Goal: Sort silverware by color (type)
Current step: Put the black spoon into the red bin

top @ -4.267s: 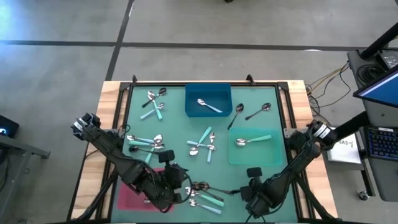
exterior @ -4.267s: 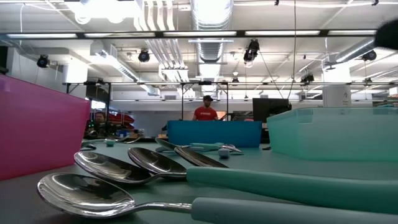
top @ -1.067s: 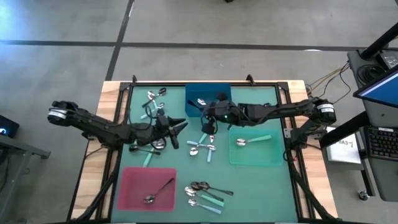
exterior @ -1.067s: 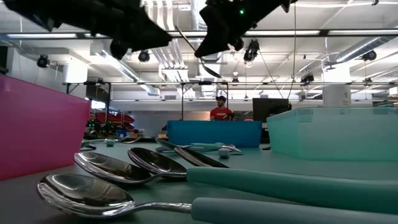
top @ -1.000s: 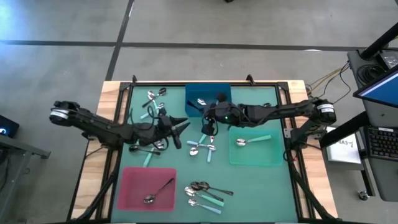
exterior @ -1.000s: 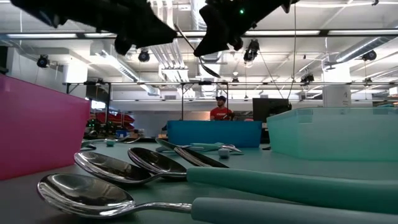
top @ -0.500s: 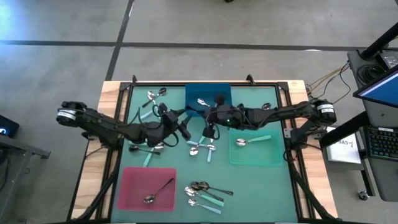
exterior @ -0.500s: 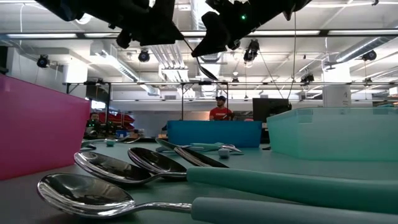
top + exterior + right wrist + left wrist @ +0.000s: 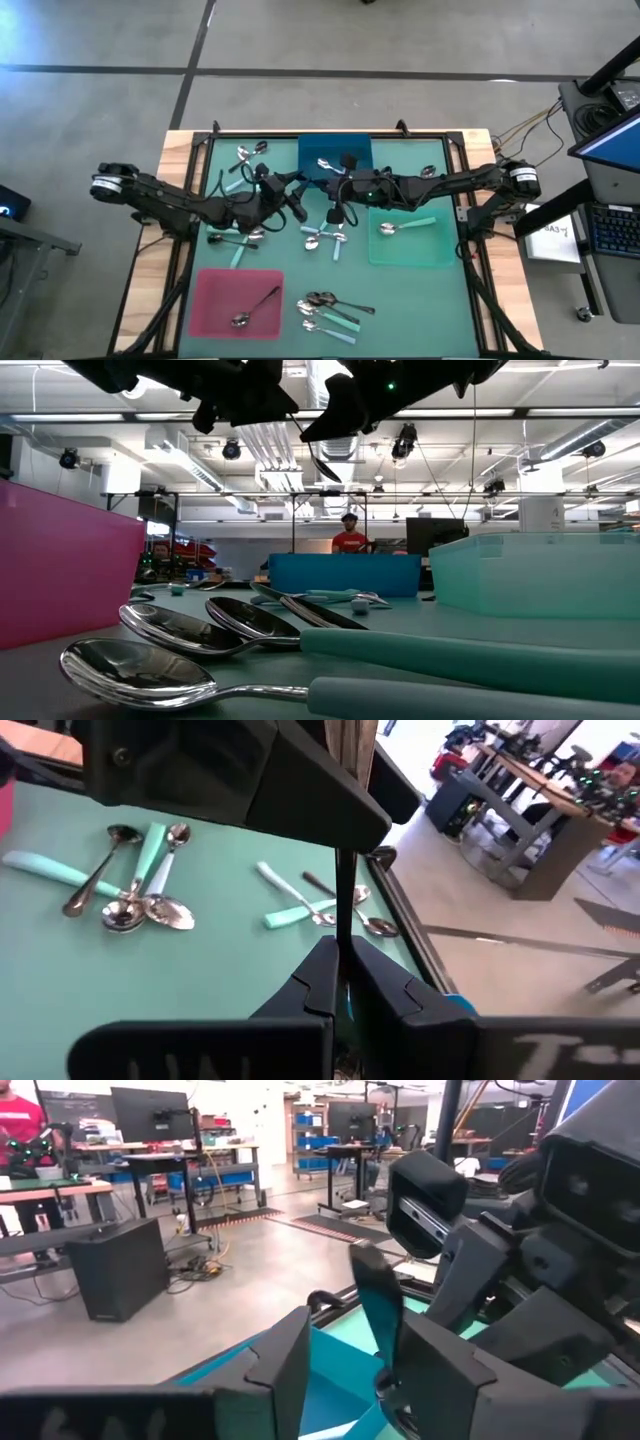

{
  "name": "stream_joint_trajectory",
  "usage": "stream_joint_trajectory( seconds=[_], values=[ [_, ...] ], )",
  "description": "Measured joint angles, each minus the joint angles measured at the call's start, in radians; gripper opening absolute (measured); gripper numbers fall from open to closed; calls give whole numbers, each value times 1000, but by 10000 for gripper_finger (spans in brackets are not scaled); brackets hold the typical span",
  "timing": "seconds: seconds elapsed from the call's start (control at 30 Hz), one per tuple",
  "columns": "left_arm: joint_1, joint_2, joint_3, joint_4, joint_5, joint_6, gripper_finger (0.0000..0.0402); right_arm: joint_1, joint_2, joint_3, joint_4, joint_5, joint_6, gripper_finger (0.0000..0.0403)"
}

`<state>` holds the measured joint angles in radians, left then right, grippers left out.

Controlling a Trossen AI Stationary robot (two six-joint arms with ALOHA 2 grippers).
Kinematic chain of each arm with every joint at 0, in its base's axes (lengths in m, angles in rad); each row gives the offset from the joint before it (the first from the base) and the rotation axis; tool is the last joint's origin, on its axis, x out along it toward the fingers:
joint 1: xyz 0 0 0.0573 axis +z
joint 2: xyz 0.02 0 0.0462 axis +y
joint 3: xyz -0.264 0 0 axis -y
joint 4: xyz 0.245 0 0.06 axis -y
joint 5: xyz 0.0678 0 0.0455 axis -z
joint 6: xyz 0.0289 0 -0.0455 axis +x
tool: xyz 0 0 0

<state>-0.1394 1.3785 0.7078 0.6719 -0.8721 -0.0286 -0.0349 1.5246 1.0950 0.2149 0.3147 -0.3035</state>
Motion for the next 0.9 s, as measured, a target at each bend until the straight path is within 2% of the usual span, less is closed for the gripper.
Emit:
stream_joint_trajectory(
  seconds=[0.07, 0.23, 0.47, 0.73, 0.9],
  values=[
    [1, 0, 0, 1, 1, 14, 98, 0, 0, 0, 4, -1, -11, 9],
    [6, -1, -1, 3, 30, 15, 12, -1, 0, 0, 6, 1, -12, 9],
    [9, -1, -2, 8, 77, 11, 2, 0, 0, 0, -2, -4, 50, 20],
    [11, -7, -2, 6, 62, 19, 0, 1, -22, 34, -155, -8, 94, 110],
    [7, -41, -2, -90, 72, 12, 0, 0, -50, 78, -360, -4, 195, 155]
  ],
)
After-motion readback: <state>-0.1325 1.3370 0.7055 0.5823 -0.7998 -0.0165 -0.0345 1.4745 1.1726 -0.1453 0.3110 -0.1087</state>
